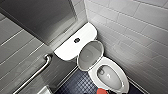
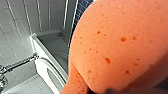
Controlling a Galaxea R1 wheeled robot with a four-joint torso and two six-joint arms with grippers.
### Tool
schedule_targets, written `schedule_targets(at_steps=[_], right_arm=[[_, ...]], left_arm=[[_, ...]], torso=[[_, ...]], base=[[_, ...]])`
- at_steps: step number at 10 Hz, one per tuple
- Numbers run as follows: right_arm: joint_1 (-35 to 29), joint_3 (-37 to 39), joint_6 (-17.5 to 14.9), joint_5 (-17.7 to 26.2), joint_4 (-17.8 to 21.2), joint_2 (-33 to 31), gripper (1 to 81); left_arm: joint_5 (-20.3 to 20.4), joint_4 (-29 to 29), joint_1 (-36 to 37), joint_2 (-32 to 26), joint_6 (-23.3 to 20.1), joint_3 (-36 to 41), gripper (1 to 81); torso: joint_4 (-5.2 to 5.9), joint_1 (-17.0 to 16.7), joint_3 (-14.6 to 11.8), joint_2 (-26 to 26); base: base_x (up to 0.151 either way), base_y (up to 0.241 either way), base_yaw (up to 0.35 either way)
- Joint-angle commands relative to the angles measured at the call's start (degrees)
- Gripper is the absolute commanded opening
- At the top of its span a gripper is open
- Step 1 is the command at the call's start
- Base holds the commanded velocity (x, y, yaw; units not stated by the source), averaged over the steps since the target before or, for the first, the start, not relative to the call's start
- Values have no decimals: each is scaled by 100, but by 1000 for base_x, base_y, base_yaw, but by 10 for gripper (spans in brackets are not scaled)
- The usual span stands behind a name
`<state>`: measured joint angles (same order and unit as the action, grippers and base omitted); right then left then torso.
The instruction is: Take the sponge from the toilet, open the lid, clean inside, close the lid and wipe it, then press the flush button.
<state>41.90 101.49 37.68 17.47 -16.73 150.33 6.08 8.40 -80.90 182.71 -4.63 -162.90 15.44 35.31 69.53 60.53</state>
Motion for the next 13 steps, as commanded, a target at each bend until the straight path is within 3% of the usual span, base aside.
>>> schedule_targets(at_steps=[1,5,6,7,8,10,13], right_arm=[[-1397,238,38,494,-50,34,10],[-2251,687,46,978,55,219,10],[-2260,704,46,978,29,228,10],[-2277,739,46,978,38,262,10],[-2338,766,46,978,80,272,10],[-2628,740,46,995,196,254,10],[-3296,441,46,1479,442,210,10]], left_arm=[[-512,13,-274,2,-38,-49,811],[-520,13,-274,2,-38,-49,811],[-520,13,-274,2,-38,-49,811],[-512,13,-274,2,-38,-49,811],[-512,13,-273,2,-29,-49,811],[-512,13,-274,2,-38,-49,811],[-512,13,-274,2,-38,-49,811]], torso=[[0,0,0,0],[0,0,2,0],[425,0,2,0],[473,0,2,0],[98,0,2,0],[304,0,2,-2],[330,0,2,-2]], base=[[0,0,0],[0,0,0],[0,0,0],[0,0,0],[0,0,0],[0,0,0],[0,0,0]])
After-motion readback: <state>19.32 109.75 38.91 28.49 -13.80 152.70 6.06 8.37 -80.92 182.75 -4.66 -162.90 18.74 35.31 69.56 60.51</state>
